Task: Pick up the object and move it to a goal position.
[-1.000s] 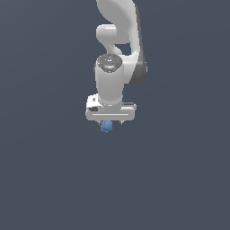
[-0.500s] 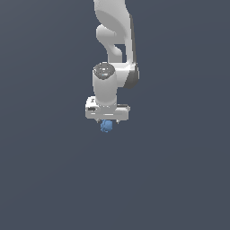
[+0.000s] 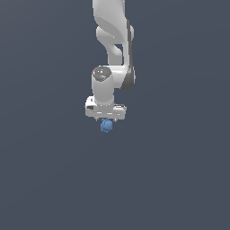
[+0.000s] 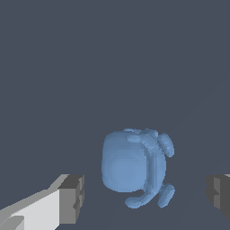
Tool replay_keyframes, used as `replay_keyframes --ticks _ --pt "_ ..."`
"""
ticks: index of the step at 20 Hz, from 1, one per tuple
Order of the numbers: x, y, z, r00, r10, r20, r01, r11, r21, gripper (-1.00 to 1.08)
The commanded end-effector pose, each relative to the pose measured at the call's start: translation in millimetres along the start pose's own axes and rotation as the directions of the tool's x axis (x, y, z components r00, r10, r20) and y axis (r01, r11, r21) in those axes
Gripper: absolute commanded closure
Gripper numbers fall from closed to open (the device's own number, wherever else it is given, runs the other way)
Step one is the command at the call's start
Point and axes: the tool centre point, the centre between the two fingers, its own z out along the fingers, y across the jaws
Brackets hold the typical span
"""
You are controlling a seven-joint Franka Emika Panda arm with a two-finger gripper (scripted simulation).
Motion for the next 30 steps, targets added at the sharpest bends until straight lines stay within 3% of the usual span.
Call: replay_keyframes --ticks 1,20,21,30 --pt "-1.8 0.6 1.5 1.0 0.003 -0.001 -0.003 1.0 0.0 -0.92" --pt "-2.2 0.7 51.6 1.0 0.003 -0.001 -0.003 1.0 0.0 -0.92" --pt "-2.2 0.7 51.6 1.0 0.003 -0.001 -0.003 1.0 0.0 1.08" --pt "-2.2 0.7 51.6 1.0 0.003 -0.001 -0.003 1.0 0.0 1.08"
